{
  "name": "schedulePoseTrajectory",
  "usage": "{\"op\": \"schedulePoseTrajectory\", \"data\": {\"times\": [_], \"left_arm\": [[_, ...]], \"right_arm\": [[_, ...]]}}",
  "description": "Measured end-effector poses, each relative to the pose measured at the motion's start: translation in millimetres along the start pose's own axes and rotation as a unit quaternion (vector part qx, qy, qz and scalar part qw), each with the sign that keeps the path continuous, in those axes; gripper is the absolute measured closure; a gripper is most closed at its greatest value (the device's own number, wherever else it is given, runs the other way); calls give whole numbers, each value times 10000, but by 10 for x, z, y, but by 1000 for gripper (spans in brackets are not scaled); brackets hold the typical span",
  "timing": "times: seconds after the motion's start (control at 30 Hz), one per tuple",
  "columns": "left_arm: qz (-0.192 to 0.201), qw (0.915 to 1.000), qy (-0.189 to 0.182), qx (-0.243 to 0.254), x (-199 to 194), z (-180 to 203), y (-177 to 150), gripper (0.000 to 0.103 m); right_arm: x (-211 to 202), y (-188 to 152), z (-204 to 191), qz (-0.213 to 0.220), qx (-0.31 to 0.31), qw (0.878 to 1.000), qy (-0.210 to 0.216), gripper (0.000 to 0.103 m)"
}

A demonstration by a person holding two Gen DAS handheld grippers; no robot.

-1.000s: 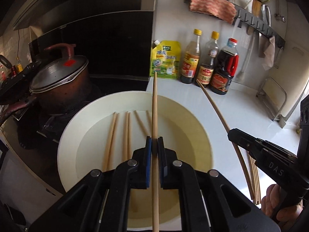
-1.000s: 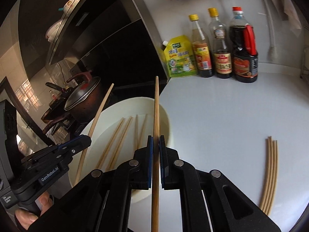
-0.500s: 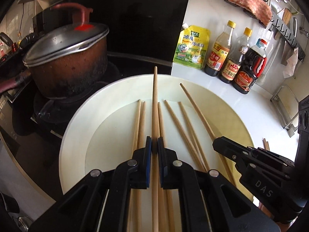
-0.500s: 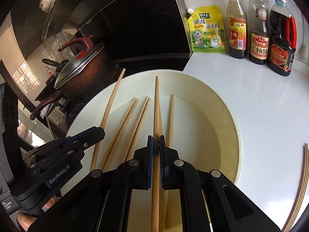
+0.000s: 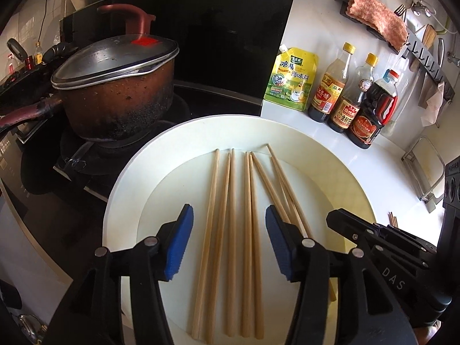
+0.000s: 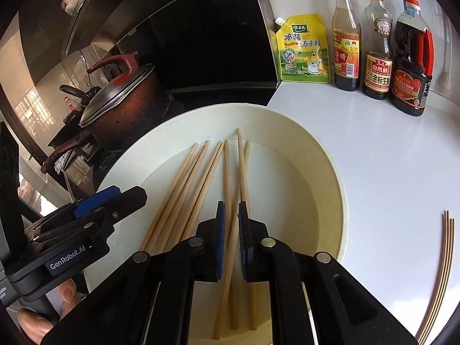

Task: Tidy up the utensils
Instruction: 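Open both grippers to drop the chopsticks into the basin, then move both open tools back over the remaining chopsticks on the counter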

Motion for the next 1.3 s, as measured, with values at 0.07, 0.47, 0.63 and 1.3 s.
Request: {"op": "schedulePoseTrajectory", "data": {"times": [0.07,0.47,0.63,1.3], "left_arm": [[-3,10000,-8,9,-36,13,-29,49],[95,9999,-4,136,-310,180,-209,45],[106,9996,-3,243,-402,315,-304,45],[123,9961,-363,795,-712,1155,-713,32]], "right_arm": [[-49,-20,3,30,4,10000,-12,91],[-440,-228,101,237,145,9996,-47,86],[-620,-308,149,344,221,9992,-30,84],[-1494,-834,762,743,623,9935,-604,68]]}}
Point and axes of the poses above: each gripper's, at about its wrist camera, not at the fingertips, and x roughly the way its jaws point, z to its right, y to its top, the point moved 6 cm from there along x, roughly the way its jaws point, and after that the axes turned 11 degrees about y, right-handed, at the moved point
